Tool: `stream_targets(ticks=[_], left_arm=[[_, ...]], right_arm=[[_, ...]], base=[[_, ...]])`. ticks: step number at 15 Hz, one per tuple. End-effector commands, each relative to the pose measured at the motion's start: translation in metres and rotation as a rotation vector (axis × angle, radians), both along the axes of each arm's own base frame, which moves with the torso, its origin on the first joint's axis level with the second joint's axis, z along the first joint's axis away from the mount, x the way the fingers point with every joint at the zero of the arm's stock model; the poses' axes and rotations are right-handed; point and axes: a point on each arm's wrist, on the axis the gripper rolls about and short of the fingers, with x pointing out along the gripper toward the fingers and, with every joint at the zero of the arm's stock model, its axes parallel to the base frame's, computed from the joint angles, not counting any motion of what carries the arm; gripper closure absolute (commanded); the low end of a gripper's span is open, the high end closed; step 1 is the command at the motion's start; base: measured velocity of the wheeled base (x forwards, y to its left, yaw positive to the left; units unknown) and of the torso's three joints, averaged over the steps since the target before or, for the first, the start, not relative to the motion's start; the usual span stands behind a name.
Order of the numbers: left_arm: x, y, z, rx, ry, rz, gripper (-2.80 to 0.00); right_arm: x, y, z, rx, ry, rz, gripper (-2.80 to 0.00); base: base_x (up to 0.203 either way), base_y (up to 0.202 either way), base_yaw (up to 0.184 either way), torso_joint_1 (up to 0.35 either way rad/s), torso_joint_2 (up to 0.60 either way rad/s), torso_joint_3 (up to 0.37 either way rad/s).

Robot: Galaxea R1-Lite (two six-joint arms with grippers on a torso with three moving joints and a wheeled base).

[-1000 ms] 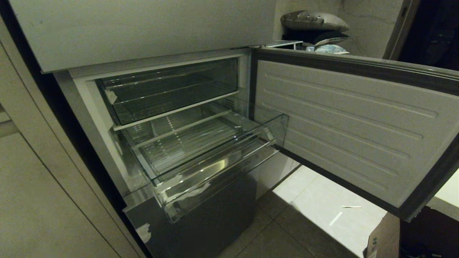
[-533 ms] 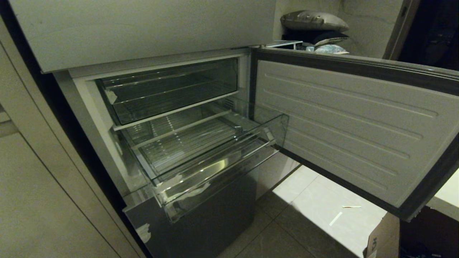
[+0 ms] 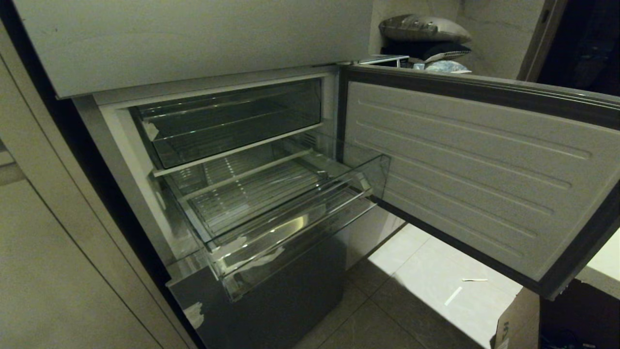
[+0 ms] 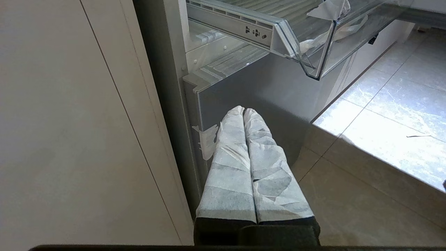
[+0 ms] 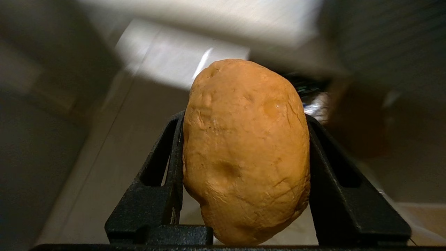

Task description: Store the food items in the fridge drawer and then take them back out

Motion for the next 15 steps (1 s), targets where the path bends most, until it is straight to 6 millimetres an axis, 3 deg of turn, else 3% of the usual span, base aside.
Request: stream_targets(ticks=[1,4,9,15], left_arm=[[0.000,0.000,0.000,0.000,-0.002,-0.001,0.00],[0.000,0.000,0.000,0.000,0.000,-0.001,0.00],[0.000,0.000,0.000,0.000,-0.001,0.000,0.00],[0.000,0.000,0.000,0.000,0.000,-0.001,0.00]], right_arm=[[-0.008,0.038,-0.013,-0.039,-0.015,0.127,0.00],[-0.012,0.056,-0.032,-0.032,0.021,0.236,0.00],[-0.018,0.065,-0.044,-0.033,0.056,0.276,0.00],[-0.016,0.065,-0.040,-0.051,0.045,0.304,0.00]], base=[[0.000,0.000,0.000,0.000,0.00,0.000],[0.000,0.000,0.000,0.000,0.00,0.000],[0.000,-0.002,0.013,0.000,0.00,0.001],[0.000,-0.009,0.169,0.002,0.00,0.004]])
